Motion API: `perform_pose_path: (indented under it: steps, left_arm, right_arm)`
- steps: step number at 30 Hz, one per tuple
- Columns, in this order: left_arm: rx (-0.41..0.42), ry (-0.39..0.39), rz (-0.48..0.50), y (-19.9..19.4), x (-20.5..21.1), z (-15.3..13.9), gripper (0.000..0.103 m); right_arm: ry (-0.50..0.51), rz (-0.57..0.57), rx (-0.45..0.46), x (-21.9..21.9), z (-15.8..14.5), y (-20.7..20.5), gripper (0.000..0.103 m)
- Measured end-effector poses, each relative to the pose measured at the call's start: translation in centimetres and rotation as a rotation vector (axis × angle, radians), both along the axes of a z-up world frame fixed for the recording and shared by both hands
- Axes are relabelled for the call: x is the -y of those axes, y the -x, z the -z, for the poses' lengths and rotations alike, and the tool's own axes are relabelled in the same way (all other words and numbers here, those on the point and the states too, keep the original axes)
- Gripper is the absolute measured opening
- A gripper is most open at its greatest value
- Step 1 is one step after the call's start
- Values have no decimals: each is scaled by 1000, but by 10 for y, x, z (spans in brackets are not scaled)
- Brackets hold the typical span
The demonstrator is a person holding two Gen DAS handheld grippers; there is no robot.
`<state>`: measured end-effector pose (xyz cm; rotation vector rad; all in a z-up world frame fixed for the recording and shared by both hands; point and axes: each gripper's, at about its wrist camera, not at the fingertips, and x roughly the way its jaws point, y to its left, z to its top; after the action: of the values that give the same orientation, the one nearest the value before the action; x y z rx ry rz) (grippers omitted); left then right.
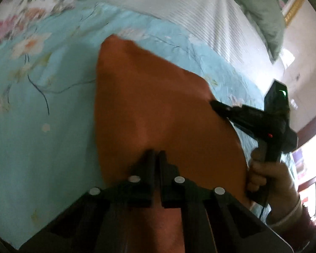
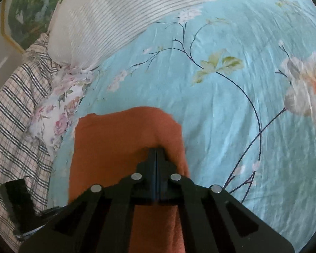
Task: Fold small clothes
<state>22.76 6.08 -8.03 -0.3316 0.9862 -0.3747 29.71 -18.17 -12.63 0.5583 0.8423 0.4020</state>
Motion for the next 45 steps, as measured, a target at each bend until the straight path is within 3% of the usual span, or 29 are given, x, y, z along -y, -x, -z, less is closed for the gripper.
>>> perform_pose_path:
  steps: [2, 5, 11, 13, 17, 20, 31, 32, 34, 36, 42, 43, 44, 45]
  left_arm:
    - [-26, 55, -24, -5, -6, 3, 1]
    - [-13, 19, -37, 4, -1, -9, 1]
    - [45, 1, 19, 70, -3, -33, 3]
    - [53, -21, 37, 92, -3, -34, 3]
    - [64, -49, 54, 122, -3, -22, 3]
    - [34, -51, 40, 121, 1, -6, 2]
    - [34, -97, -20, 136, 6, -11, 4]
    - [37, -107, -26, 140, 6, -14, 8]
    - [49, -123, -40, 151, 5, -19, 28]
    - [69, -135, -72, 164, 4, -24, 58]
    - [94, -161, -134, 202, 3, -26, 72]
    - [94, -162, -138, 206, 3, -26, 73]
    - [92, -161, -144, 211, 2, -25, 74]
    - [91, -159, -148, 216, 2, -24, 74]
  right_arm:
    - [34, 0, 6, -1, -5, 2, 0]
    - [20, -7, 12, 2, -17, 18, 4]
    - [32, -116, 74, -10, -46, 92, 4]
    - [39, -140, 74, -15, -44, 112, 4]
    - [127, -115, 28, -18, -13, 126, 4]
    - [60, -73, 20, -3, 5, 123, 0]
    - [88, -69, 36, -7, -19, 159, 4]
    - [89, -66, 41, -6, -23, 167, 4]
    - [86, -62, 46, -5, -26, 178, 4]
    - [85, -56, 46, -4, -27, 192, 5]
    - [98, -68, 43, -10, -25, 234, 8]
    - [107, -71, 47, -11, -24, 239, 18]
    - [118, -72, 57, -13, -24, 249, 40]
    - [124, -68, 69, -13, -24, 257, 49]
